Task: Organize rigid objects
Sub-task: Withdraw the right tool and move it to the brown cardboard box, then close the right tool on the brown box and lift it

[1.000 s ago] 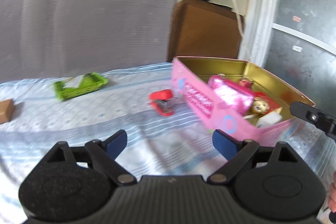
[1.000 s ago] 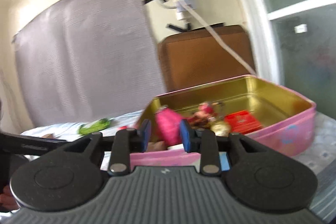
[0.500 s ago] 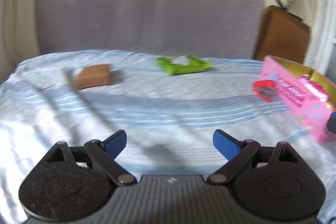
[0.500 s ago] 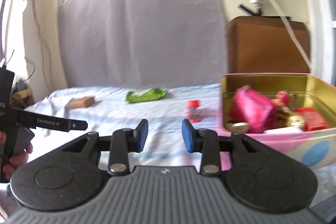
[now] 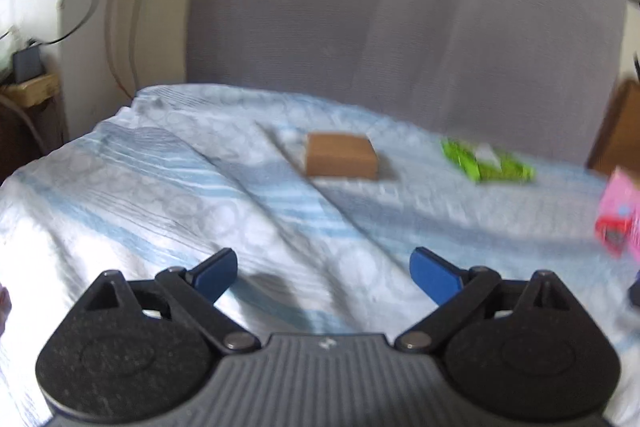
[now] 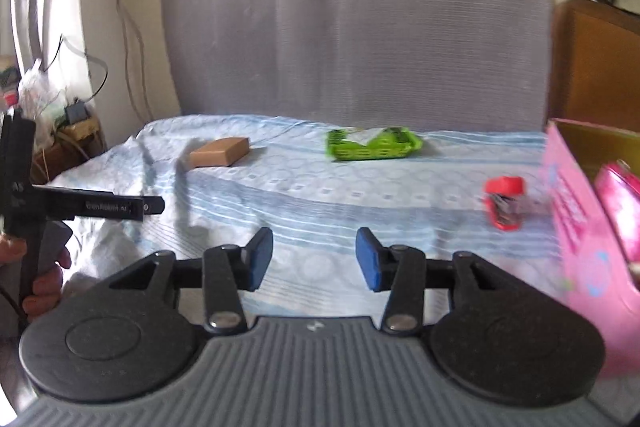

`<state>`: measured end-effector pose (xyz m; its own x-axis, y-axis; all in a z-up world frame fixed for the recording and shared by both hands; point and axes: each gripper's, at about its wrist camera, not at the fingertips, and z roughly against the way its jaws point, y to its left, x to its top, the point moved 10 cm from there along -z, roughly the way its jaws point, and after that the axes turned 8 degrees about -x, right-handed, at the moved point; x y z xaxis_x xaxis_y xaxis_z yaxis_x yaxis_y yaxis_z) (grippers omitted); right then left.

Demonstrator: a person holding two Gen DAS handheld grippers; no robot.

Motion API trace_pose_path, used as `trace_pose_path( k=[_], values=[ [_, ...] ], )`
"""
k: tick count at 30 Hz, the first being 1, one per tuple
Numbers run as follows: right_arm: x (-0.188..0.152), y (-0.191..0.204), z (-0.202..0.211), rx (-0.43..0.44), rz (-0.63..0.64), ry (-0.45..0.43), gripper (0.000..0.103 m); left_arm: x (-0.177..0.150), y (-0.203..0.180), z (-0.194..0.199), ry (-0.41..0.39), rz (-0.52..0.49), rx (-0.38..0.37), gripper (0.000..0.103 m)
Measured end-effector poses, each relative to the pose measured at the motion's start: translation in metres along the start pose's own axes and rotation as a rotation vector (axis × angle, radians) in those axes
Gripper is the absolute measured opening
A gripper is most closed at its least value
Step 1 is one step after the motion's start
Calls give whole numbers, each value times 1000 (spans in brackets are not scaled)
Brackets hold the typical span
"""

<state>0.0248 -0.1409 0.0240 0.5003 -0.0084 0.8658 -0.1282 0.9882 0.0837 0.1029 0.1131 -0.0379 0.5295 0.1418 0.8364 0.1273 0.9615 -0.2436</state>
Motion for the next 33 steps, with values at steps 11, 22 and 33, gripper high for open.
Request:
trace_pose_path(
  k=[11, 22, 33],
  values=[
    [31, 54, -71, 38, 61, 25, 57, 11, 41, 20, -134, 187, 98, 98],
    [80, 97, -173, 114, -96, 106, 84, 11, 51, 20, -130, 241, 89, 100],
    [73, 138, -232, 71, -16, 183, 92, 9, 47, 17, -116, 239, 62, 101]
  ],
)
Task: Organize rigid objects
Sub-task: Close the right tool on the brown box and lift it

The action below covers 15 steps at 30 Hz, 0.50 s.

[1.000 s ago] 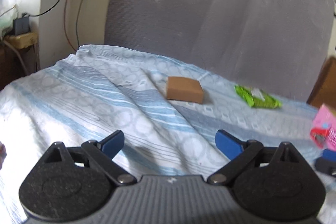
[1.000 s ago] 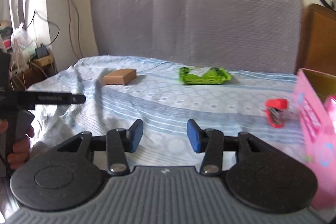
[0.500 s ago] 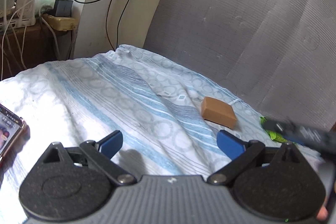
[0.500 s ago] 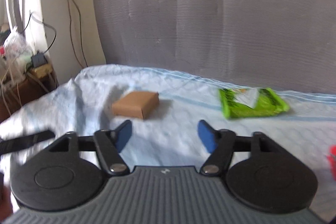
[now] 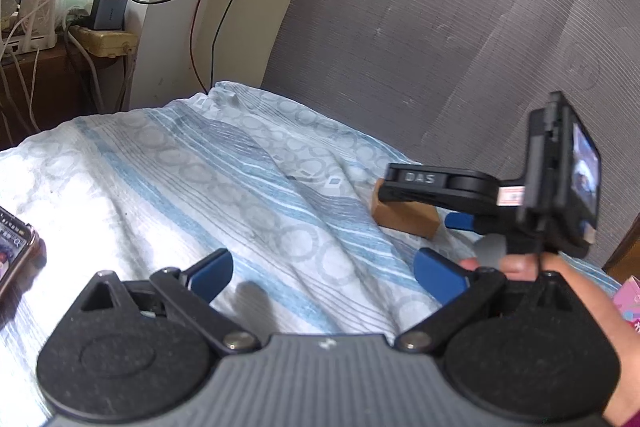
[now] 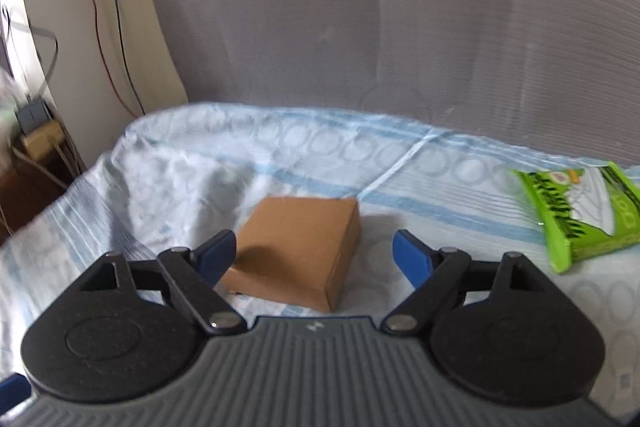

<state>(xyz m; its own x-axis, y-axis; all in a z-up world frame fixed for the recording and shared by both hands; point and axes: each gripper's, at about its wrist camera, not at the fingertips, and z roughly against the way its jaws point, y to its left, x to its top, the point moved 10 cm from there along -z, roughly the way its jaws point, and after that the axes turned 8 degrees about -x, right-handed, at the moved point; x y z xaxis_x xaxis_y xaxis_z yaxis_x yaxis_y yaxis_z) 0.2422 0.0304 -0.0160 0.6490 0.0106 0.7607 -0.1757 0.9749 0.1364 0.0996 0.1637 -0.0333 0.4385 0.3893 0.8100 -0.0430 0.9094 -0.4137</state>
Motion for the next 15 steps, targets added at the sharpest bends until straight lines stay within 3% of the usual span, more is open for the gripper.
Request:
trace_pose_path(
  k=[6, 12, 15],
  values=[
    [-1, 7, -8, 13, 12, -5, 94, -1, 1, -1, 13, 18, -13, 101],
    [-7, 24, -13, 6, 126, 16, 93, -2, 0, -1, 16, 17, -18, 102],
    [-7, 22, -15, -27, 135, 17, 76, -2, 0, -2, 16, 22, -18, 102]
  ],
)
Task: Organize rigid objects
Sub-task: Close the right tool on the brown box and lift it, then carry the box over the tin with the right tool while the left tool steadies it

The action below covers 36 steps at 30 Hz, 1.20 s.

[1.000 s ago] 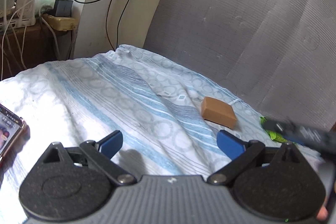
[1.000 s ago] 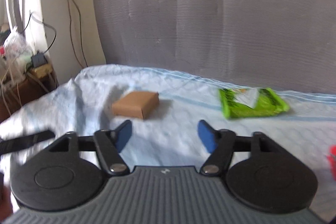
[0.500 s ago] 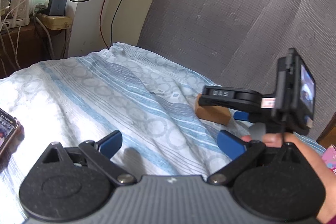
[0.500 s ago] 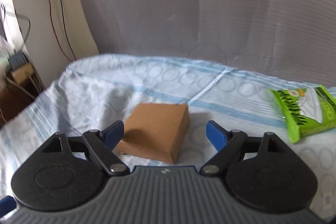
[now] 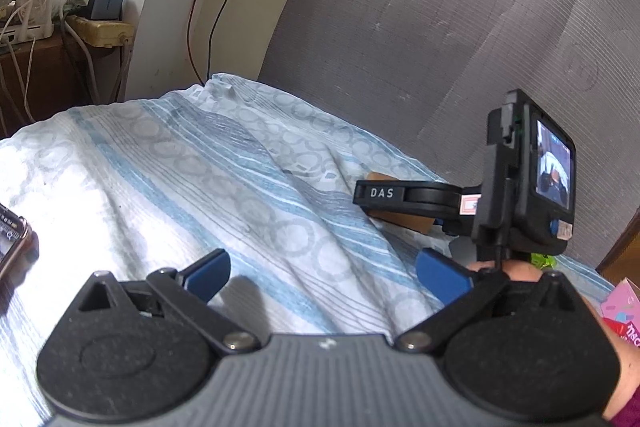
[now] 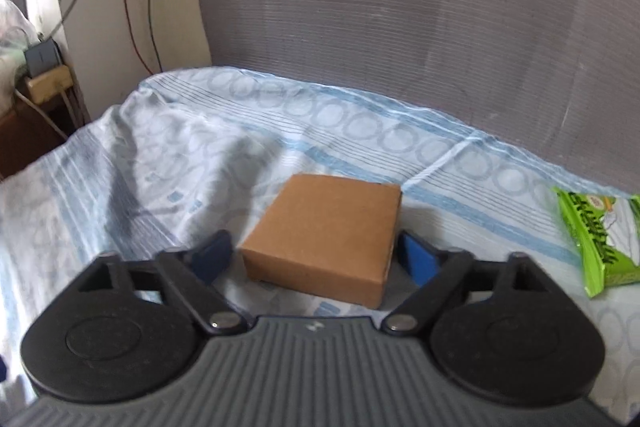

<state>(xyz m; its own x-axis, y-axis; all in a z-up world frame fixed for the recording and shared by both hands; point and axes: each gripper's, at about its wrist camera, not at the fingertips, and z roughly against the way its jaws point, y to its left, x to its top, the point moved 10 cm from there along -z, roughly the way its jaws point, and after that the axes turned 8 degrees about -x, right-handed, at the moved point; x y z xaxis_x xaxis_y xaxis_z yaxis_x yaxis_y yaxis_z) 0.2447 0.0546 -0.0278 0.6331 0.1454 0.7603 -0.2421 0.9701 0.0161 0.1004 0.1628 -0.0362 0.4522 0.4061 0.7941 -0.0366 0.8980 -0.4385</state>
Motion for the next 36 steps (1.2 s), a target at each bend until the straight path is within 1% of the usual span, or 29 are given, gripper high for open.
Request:
trace_pose_path(
  k=[2, 9, 12, 16, 24, 28, 31, 36],
  values=[
    [1, -3, 0, 9, -20, 1, 76, 0, 0, 0, 0, 3, 1, 102],
    [-1, -10, 8, -11, -30, -6, 75, 1, 3, 0, -3, 19, 4, 102],
    [-9, -18, 17, -13, -21, -5, 72, 1, 3, 0, -5, 16, 5, 102],
    [-23, -35, 34, -23, -26, -6, 72, 0, -2, 1, -7, -10, 6, 102],
    [-61, -65, 93, -28, -10, -11, 71, -4, -19, 0, -3, -110, -21, 102],
    [-92, -80, 131, -13, 2, -2, 72, -5, -24, -1, 2, -129, -33, 102],
    [-118, -97, 160, -9, -18, 7, 72, -6, -26, -1, 3, -139, -38, 102],
    [-154, -130, 206, -58, -66, -8, 72, -8, -30, 0, 6, -169, -39, 102]
  ],
)
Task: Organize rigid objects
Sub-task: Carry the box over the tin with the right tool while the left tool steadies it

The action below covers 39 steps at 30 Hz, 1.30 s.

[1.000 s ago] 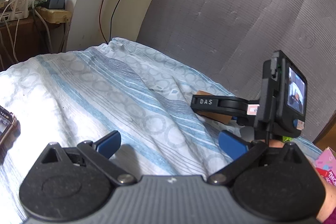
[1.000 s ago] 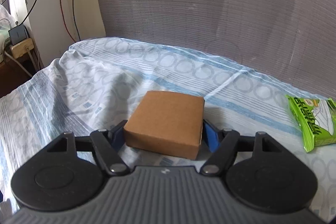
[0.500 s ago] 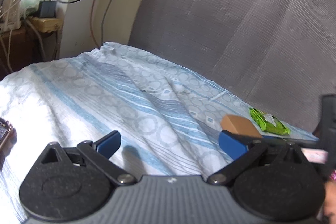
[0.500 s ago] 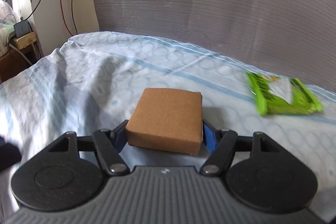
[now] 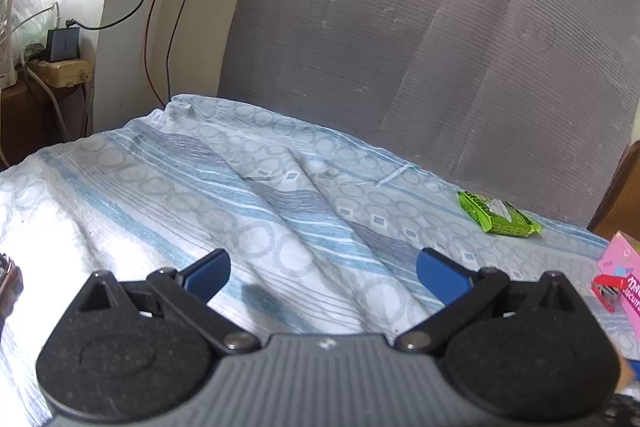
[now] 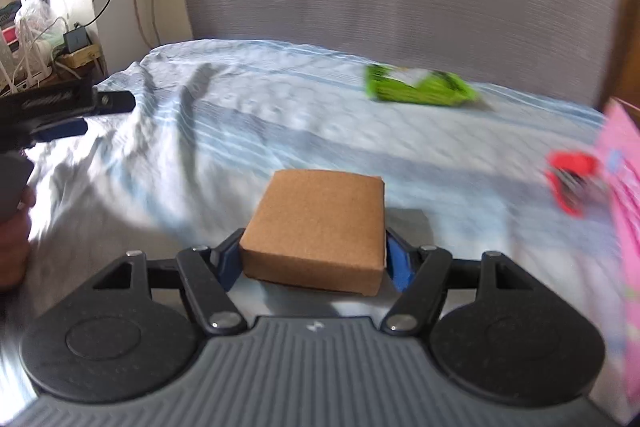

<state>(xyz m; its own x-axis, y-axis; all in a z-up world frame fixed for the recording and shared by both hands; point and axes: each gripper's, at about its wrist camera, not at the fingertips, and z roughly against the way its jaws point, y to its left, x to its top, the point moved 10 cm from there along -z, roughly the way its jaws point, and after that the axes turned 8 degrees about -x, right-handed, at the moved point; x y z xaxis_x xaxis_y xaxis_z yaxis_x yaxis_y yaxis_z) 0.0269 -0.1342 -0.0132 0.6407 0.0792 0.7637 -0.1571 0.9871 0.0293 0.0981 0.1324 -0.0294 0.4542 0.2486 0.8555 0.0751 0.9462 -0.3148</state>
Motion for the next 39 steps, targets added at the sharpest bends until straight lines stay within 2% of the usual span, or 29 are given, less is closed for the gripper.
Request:
trace_pose_path(
  k=[7, 13, 16, 20, 23, 25, 28, 31, 33, 35, 38, 39],
  values=[
    [-41, -34, 53, -79, 3, -40, 72, -5, -14, -4, 32, -88, 12, 102],
    [-68, -53, 77, -110, -43, -71, 73, -15, -37, -8, 93, -204, 21, 102],
    [-76, -57, 83, -99, -66, -72, 73, -30, -67, 1, 150, -209, -70, 98],
    [-79, -55, 97, -86, -42, -121, 82, -51, -132, 26, 211, -238, -285, 95],
    [-83, -52, 104, -84, 1, -150, 83, -70, -185, 43, 297, -254, -465, 89],
    [-87, -53, 107, -84, 14, -162, 83, -84, -213, 50, 351, -295, -535, 79],
    [-90, -59, 108, -83, 1, -167, 83, -106, -243, 49, 436, -353, -569, 62],
    [-91, -67, 109, -78, -28, -171, 83, -128, -262, 43, 521, -388, -580, 55],
    [-90, -68, 108, -72, -36, -174, 83, -140, -270, 41, 558, -416, -587, 55],
    [-90, -67, 104, -51, -36, -165, 83, -148, -276, 42, 588, -406, -623, 56],
    [-93, -65, 94, -28, -34, -147, 82, -154, -282, 39, 609, -384, -623, 60],
    [-91, -64, 94, -14, -30, -151, 73, -154, -283, 40, 604, -386, -616, 60]
  ],
)
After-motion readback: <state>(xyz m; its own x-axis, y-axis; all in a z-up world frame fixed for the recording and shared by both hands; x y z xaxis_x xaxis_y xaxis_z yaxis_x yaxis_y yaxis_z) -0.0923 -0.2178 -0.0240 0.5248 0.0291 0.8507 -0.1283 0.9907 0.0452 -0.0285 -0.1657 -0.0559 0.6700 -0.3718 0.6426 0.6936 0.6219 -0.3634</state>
